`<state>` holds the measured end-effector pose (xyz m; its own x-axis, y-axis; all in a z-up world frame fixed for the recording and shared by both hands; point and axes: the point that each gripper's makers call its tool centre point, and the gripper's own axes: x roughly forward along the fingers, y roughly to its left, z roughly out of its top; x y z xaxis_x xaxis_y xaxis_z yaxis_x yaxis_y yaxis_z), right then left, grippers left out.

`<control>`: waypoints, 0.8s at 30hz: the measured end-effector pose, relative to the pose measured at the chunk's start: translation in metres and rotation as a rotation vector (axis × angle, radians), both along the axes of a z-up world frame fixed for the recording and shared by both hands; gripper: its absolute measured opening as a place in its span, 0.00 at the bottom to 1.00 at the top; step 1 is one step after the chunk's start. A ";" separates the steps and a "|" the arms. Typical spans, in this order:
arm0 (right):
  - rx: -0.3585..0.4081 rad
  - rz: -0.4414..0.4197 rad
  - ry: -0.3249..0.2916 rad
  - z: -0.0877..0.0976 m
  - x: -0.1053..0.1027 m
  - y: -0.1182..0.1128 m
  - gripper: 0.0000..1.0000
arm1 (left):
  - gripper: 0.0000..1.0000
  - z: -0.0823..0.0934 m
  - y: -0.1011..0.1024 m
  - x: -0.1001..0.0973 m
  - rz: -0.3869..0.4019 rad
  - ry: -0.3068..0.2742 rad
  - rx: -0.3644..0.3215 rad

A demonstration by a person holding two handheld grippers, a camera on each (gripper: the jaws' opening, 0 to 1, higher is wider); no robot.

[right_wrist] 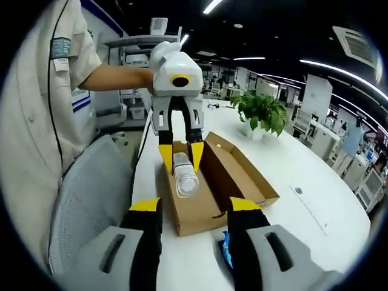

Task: Operate the shoe box by opening the lid, removing the specified soft item, and placing it in the target area until the item is outside and the box remains undamaged.

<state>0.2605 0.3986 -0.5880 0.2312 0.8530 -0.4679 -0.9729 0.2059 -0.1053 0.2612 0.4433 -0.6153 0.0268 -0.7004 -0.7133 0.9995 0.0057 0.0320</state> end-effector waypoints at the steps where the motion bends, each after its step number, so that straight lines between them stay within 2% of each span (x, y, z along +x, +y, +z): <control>1: 0.001 0.003 -0.001 0.000 0.000 0.001 0.37 | 0.18 0.000 -0.002 0.000 -0.003 -0.001 -0.002; 8: 0.007 0.025 0.000 0.001 -0.004 0.010 0.34 | 0.18 0.003 -0.012 -0.006 -0.027 -0.003 -0.025; 18: 0.007 0.051 -0.014 0.001 -0.008 0.017 0.23 | 0.18 0.007 -0.021 -0.010 -0.040 -0.003 -0.073; 24: 0.012 0.064 -0.019 0.003 -0.009 0.020 0.20 | 0.18 0.009 -0.023 -0.011 -0.038 -0.005 -0.100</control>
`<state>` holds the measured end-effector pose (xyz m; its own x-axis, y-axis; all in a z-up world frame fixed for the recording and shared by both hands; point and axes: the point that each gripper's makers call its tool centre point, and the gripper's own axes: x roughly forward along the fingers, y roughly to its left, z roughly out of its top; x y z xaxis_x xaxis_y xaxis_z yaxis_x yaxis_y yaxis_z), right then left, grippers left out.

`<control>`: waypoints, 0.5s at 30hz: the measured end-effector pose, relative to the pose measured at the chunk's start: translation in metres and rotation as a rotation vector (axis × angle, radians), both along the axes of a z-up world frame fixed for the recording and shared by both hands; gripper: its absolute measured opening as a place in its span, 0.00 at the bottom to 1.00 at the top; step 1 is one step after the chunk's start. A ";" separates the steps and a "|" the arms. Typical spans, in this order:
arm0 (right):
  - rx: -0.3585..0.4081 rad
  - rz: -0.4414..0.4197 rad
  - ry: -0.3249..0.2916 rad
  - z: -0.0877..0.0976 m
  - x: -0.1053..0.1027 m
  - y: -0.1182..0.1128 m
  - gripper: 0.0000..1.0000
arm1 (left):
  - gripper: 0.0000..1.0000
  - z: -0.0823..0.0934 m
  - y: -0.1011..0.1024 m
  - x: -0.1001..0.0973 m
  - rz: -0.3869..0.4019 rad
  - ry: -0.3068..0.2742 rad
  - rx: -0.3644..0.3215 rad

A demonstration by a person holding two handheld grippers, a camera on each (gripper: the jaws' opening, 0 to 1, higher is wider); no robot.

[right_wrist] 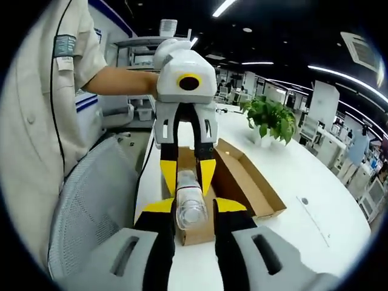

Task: Operate the shoe box by opening the lid, removing the specified soft item, and placing it in the target area until the item is outside and the box remains undamaged.

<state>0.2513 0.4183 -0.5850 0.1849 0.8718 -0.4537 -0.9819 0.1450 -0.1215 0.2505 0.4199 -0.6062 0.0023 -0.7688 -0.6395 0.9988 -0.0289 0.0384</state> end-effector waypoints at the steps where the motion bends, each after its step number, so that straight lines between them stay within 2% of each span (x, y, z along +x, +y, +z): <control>1: -0.001 0.003 -0.003 0.000 0.000 0.000 0.19 | 0.18 0.000 -0.001 0.000 -0.001 -0.001 -0.005; 8: -0.017 0.028 -0.026 0.003 -0.004 0.001 0.18 | 0.18 0.002 -0.004 -0.002 -0.012 -0.003 -0.032; 14: -0.030 0.018 -0.004 0.004 -0.006 0.000 0.17 | 0.19 0.002 -0.006 -0.004 -0.003 0.011 -0.049; 15: -0.031 0.002 0.024 0.004 -0.005 0.000 0.17 | 0.19 0.002 -0.007 -0.004 0.004 0.013 -0.051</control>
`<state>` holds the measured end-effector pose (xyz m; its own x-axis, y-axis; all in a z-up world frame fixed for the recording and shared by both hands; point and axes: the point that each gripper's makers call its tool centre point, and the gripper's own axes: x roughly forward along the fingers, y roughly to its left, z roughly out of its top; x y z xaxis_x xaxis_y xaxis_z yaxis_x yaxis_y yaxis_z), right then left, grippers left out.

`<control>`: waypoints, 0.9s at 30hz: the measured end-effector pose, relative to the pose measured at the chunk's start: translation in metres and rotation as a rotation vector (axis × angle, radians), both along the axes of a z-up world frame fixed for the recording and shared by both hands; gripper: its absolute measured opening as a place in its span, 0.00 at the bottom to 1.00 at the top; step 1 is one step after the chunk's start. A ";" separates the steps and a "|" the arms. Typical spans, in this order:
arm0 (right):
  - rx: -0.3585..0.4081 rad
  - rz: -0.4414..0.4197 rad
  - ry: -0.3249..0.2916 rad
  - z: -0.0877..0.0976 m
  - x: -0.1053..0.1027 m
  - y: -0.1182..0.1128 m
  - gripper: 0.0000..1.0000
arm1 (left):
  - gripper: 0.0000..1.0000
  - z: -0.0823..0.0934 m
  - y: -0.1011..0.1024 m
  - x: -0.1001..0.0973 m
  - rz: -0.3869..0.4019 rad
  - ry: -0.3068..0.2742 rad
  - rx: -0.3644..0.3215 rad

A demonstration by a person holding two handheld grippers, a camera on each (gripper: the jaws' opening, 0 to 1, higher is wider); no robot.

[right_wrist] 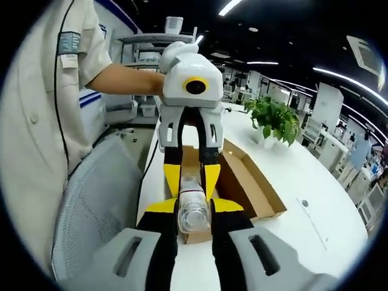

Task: Operate the shoe box by opening the lid, removing the specified soft item, and placing it in the target area until the item is outside and the box remains undamaged.

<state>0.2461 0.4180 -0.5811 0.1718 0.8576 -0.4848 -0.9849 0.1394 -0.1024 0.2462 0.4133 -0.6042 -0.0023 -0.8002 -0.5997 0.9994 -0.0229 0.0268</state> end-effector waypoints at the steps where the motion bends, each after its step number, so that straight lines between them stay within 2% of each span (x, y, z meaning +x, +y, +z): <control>1: 0.003 -0.008 0.018 0.000 0.000 0.000 0.17 | 0.19 0.000 0.000 -0.001 -0.002 -0.004 -0.001; 3: 0.016 -0.012 0.030 0.005 0.001 0.000 0.17 | 0.20 0.000 -0.001 -0.001 -0.004 -0.021 -0.005; 12: 0.000 0.010 0.025 0.008 0.001 0.001 0.17 | 0.21 0.002 -0.001 0.002 0.030 0.014 -0.013; 16: -0.009 0.020 0.025 0.009 0.002 0.001 0.17 | 0.29 0.001 0.000 0.005 0.043 0.007 -0.018; 27: -0.050 0.030 0.014 0.008 0.016 -0.009 0.17 | 0.39 -0.001 0.016 0.014 0.142 0.023 -0.053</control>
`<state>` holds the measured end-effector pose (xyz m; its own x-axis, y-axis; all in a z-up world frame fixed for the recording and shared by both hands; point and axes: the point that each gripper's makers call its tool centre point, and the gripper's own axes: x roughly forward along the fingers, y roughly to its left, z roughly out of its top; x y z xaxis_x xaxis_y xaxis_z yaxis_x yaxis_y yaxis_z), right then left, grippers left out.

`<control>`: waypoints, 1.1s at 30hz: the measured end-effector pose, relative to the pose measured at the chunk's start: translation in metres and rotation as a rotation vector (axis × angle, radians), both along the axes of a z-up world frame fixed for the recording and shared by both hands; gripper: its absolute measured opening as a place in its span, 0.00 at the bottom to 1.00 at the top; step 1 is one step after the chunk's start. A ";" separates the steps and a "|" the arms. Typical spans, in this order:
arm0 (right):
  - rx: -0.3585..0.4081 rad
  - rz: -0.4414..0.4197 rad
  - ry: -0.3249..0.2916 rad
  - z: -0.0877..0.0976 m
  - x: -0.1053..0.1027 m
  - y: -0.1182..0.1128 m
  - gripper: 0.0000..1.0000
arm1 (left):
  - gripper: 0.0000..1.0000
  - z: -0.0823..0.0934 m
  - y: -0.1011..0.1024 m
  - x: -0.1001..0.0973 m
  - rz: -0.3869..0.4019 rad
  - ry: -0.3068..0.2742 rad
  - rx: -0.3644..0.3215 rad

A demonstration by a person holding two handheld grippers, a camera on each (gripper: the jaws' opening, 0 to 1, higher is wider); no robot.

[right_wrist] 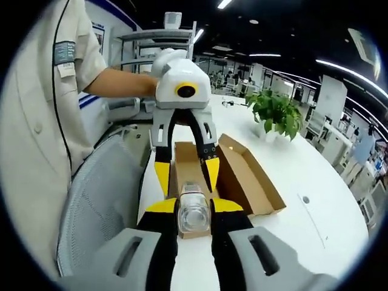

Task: Operate the shoe box by opening the lid, removing the specified soft item, and placing it in the target area until the item is outside and the box remains undamaged.

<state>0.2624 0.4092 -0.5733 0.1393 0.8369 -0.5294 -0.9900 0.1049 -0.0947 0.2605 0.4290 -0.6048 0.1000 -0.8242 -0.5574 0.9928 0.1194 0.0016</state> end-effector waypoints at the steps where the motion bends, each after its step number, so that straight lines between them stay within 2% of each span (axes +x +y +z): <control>1: -0.003 -0.002 -0.002 0.000 0.002 -0.001 0.17 | 0.41 0.001 0.001 0.001 0.012 0.001 -0.005; 11: -0.060 -0.025 -0.023 0.004 0.029 -0.022 0.17 | 0.54 0.008 0.027 0.012 0.158 0.001 -0.061; 17: -0.117 -0.038 -0.050 0.003 0.052 -0.038 0.17 | 0.64 0.007 0.045 0.011 0.243 0.001 -0.066; 33: -0.242 -0.073 -0.068 -0.014 0.112 -0.070 0.17 | 0.83 0.008 0.095 0.017 0.431 -0.013 -0.089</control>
<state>0.3739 0.3392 -0.5874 0.2365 0.6734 -0.7004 -0.9712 0.1416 -0.1918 0.2775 0.5242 -0.5965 0.4517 -0.7502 -0.4829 0.8521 0.5231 -0.0155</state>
